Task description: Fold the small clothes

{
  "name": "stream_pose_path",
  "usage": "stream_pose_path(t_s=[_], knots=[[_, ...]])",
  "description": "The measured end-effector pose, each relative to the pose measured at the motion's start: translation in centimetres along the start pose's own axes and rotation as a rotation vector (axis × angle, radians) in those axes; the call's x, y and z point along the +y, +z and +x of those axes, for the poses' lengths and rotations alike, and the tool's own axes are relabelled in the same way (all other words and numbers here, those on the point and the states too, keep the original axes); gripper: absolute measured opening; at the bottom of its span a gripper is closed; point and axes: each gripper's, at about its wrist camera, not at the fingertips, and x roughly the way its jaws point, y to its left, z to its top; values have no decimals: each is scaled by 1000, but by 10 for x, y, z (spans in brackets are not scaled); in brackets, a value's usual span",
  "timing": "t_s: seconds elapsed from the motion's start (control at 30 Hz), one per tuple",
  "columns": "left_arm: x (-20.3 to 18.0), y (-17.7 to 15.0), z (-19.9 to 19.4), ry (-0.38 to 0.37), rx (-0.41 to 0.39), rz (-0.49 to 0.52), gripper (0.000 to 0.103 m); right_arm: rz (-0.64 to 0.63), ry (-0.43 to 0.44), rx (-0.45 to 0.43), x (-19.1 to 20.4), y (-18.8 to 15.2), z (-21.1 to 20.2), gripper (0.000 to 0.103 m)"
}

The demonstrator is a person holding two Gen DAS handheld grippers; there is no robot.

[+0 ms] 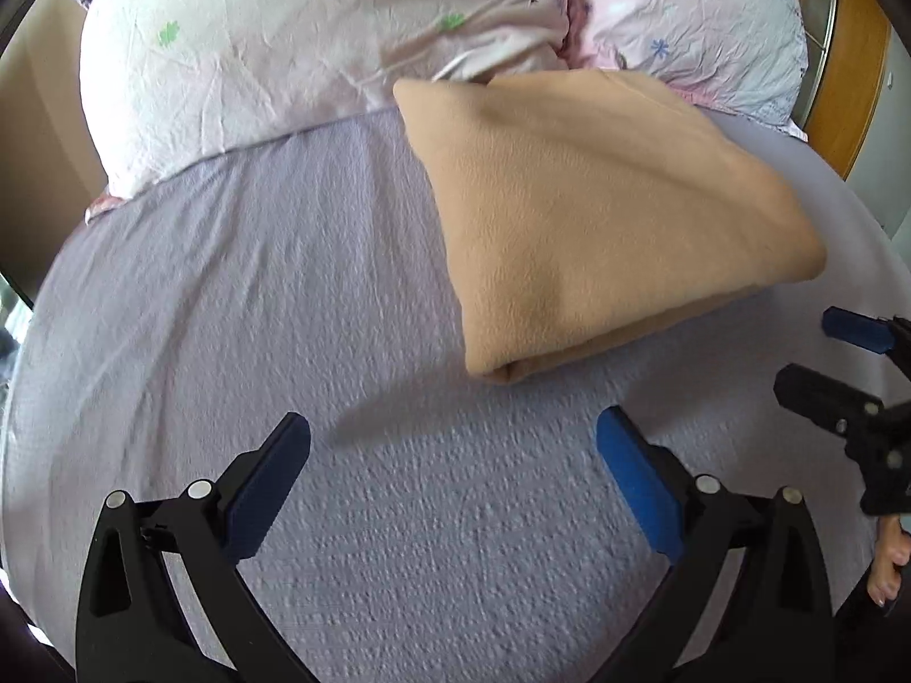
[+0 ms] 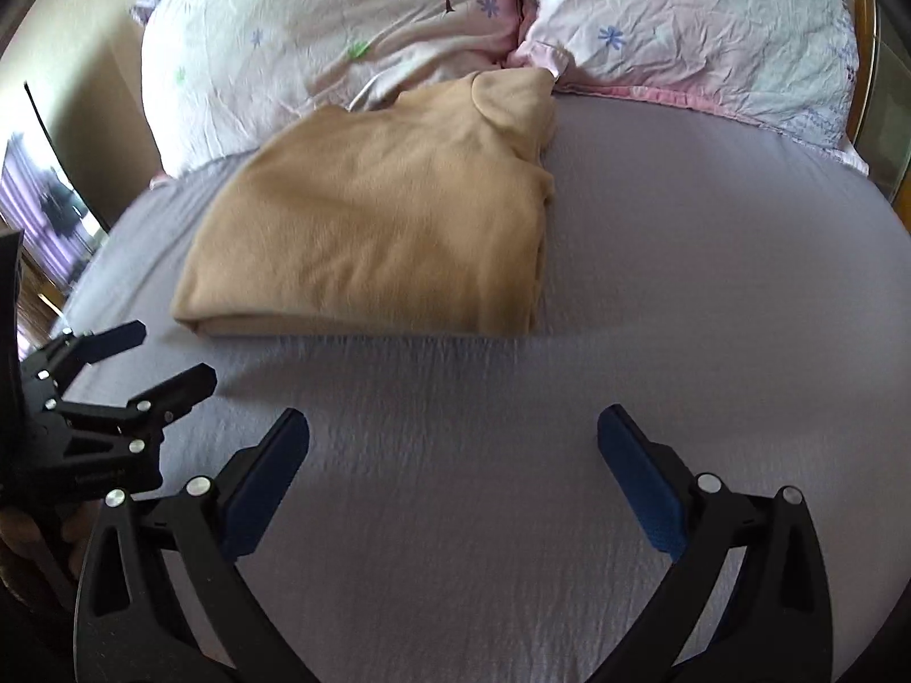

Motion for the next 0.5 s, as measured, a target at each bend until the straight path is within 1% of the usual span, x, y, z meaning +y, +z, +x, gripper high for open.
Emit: stream_pose_path(t_s=[0.17, 0.5], knots=[[2, -3, -1, -26, 5, -3, 102, -83, -77, 9, 12, -9, 0, 101], [1, -5, -2, -32, 2, 3, 102, -82, -87, 13, 11, -10, -1, 101]])
